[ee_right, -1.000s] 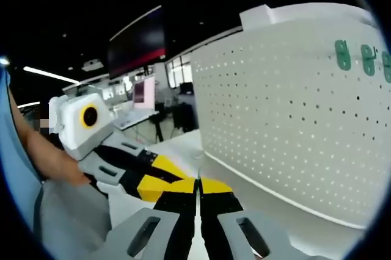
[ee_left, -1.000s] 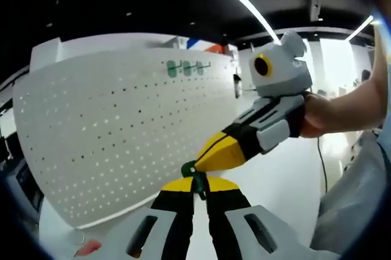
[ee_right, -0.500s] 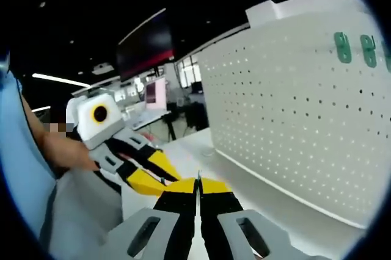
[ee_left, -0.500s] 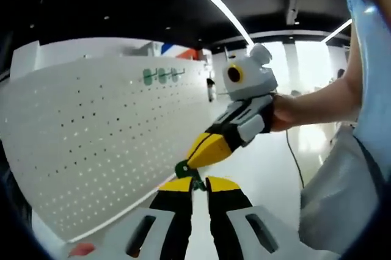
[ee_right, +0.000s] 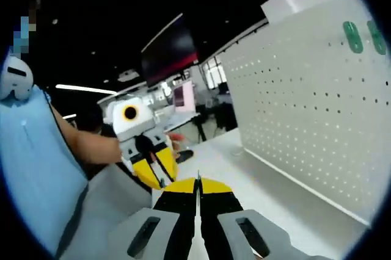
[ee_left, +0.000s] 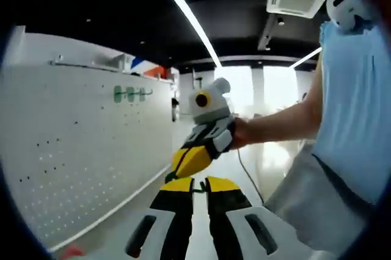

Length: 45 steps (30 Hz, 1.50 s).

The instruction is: Insert the hook assembly into the mounting plate slot until the hook locks in place.

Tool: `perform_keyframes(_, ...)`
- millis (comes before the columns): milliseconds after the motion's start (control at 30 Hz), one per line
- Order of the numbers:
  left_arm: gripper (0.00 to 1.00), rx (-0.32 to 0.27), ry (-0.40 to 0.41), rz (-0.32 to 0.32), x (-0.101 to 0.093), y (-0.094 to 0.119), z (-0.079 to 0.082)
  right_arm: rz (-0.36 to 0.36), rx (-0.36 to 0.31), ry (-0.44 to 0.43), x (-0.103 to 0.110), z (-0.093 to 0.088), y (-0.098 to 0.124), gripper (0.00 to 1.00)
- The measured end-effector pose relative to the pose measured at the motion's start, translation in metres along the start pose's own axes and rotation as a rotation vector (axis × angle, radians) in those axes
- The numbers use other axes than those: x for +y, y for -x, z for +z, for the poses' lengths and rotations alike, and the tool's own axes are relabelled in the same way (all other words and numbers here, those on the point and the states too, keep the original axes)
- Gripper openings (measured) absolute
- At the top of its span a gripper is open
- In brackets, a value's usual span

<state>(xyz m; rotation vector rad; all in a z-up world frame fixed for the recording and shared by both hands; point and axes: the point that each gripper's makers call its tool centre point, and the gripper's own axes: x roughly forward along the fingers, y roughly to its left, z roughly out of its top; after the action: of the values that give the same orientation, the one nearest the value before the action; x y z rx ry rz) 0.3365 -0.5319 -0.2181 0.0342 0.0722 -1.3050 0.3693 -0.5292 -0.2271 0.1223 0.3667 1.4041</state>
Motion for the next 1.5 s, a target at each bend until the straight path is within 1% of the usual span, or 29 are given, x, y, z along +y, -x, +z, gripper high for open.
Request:
perform_keyframes(67,0.09,-0.008,0.002,-0.027,-0.005,0.000,0.002,0.025,-0.007,-0.006,0.005,0.001,0.001,0.00)
perform_keyframes(133,0.07,-0.020,0.010,-0.057,-0.010,0.000,0.003,0.048,-0.011,-0.015,0.009,0.002,0.001,0.00)
perform_keyframes(333,0.05,-0.029,0.030,-0.104,-0.019,-0.001,0.005,0.100,-0.006,-0.026,0.018,0.001,0.003,0.00)
perform_keyframes(533,0.05,-0.044,0.052,-0.127,-0.024,-0.003,0.009,0.126,-0.011,-0.014,0.024,0.003,0.006,0.00)
perform_keyframes(600,0.04,-0.052,0.058,-0.126,-0.025,-0.004,0.011,0.129,-0.018,-0.006,0.024,0.005,0.007,0.00)
perform_keyframes(667,0.04,-0.057,0.074,-0.124,-0.024,-0.005,0.012,0.126,-0.031,0.023,0.024,0.008,0.008,0.00)
perform_keyframes(733,0.03,-0.061,0.080,-0.128,-0.024,-0.005,0.013,0.128,-0.033,0.021,0.025,0.009,0.009,0.00)
perform_keyframes(1000,0.02,-0.050,0.079,-0.112,-0.020,-0.009,0.014,0.095,-0.035,0.045,0.019,0.011,0.011,0.00)
perform_keyframes(1100,0.02,-0.054,0.083,-0.102,-0.016,-0.010,0.015,0.082,-0.031,0.044,0.016,0.009,0.013,0.08)
perform_keyframes(1167,0.02,-0.055,0.081,-0.098,-0.014,-0.011,0.015,0.075,-0.027,0.058,0.015,0.008,0.014,0.08)
perform_keyframes(1267,0.02,-0.046,0.079,-0.097,-0.013,-0.014,0.014,0.048,-0.027,0.084,0.013,0.008,0.016,0.12)
perform_keyframes(1367,0.02,-0.045,0.083,-0.096,-0.011,-0.015,0.014,0.012,-0.018,0.121,0.008,0.008,0.019,0.18)
perform_keyframes(1500,0.02,-0.039,0.089,-0.082,-0.006,-0.014,0.014,-0.049,0.018,0.182,0.000,0.003,0.024,0.25)
